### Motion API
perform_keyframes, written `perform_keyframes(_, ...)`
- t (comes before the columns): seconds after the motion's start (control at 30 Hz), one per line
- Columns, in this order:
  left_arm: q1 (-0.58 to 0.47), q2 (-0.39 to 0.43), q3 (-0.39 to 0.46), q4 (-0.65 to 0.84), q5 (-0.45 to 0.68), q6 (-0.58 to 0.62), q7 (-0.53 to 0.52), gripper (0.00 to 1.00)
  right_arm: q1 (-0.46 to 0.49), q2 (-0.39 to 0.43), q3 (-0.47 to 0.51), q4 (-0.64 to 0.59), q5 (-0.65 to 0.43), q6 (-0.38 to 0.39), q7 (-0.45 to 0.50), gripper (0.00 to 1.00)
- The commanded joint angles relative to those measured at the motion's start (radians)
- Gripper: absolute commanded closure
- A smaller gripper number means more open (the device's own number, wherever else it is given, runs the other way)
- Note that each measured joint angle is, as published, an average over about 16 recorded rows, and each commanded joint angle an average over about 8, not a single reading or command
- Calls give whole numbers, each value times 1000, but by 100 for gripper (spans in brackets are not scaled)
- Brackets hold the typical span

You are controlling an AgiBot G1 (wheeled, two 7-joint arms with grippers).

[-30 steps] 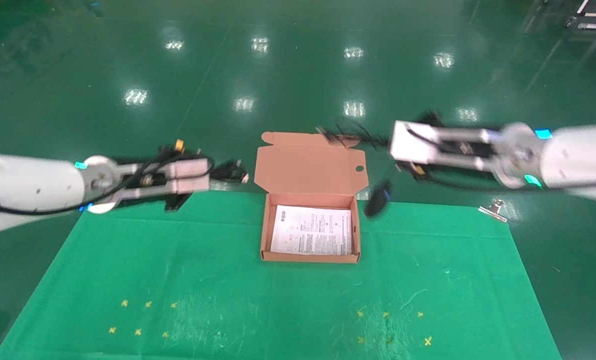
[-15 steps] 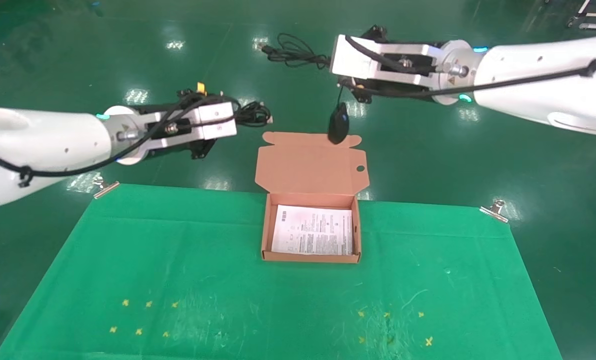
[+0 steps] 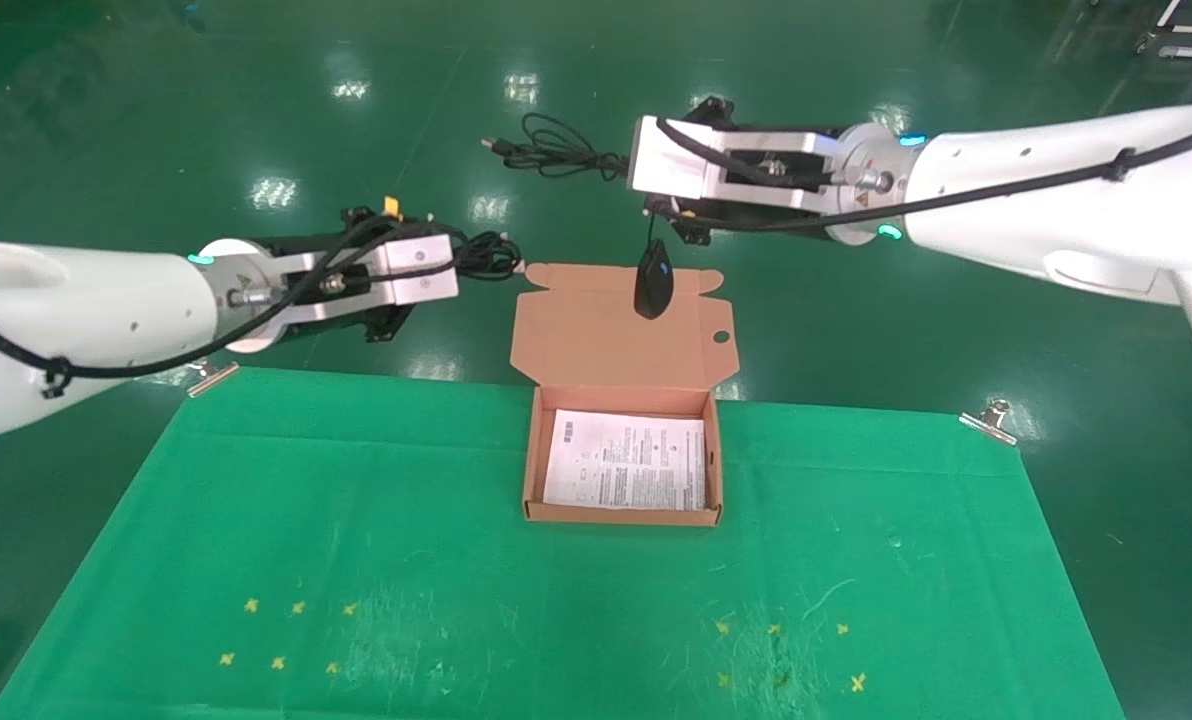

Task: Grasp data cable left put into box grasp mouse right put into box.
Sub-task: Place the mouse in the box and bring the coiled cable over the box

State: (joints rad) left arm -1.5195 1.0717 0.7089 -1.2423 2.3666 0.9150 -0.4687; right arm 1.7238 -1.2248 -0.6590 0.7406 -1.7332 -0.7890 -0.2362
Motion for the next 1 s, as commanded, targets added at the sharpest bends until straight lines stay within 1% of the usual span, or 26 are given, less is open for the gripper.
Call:
perform_keyframes(0.03, 7, -6, 3, 3, 3, 5, 0, 100, -12, -3, -3, -7, 1, -1, 0, 100)
perform_keyframes(0.27, 27, -1, 19, 13, 57, 46, -42, 100, -54, -45, -9, -95, 14, 16, -47, 100)
perform_keyframes(0.63, 57, 5, 36, 22, 191, 103, -138, 100, -103, -111, -3, -193, 79, 9, -125, 100)
perform_keyframes(0.77, 60, 6, 40, 21, 222, 125, -162, 100, -127, -125, 2, -224, 126, 24, -130, 100)
perform_keyframes(1.0, 63, 8, 41, 12, 239, 140, -180, 100, -182, -127, 1, -289, 208, 78, -109, 100)
